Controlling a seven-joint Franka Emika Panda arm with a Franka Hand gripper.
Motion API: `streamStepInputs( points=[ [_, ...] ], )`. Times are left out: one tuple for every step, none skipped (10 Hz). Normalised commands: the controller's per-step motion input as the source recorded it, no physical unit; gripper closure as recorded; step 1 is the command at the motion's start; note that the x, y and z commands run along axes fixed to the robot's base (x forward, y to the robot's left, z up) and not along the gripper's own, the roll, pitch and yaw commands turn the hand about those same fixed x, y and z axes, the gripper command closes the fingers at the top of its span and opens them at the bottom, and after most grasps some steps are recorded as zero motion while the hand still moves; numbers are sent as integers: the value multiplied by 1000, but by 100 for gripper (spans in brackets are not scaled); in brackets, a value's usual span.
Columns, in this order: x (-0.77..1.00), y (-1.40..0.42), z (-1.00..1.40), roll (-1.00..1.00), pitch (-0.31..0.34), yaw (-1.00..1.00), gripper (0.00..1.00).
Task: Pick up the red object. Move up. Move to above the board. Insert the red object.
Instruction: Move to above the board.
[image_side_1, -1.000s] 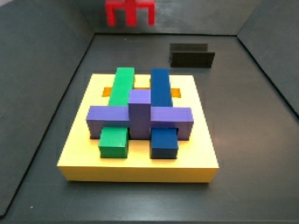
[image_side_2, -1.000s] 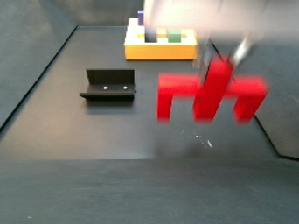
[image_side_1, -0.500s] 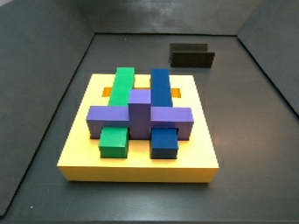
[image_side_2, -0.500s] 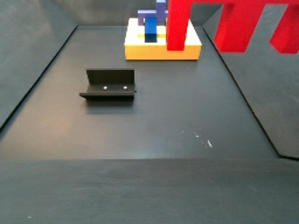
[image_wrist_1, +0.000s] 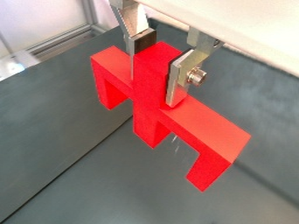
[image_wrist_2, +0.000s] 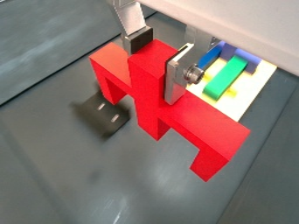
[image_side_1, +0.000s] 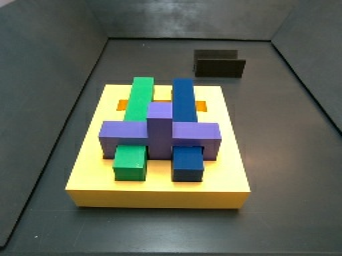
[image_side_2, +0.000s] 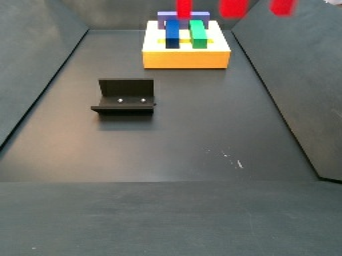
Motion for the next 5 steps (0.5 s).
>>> streamStepInputs(
  points=[
    [207, -1400, 148, 5, 83, 9, 100],
    [215, -1400, 156, -1, 72, 4, 100],
    [220, -1400, 159, 1, 83, 5, 100],
    [233, -1400, 163, 0, 102, 7, 100],
    [251, -1400, 166, -9, 129, 7, 100]
  ],
)
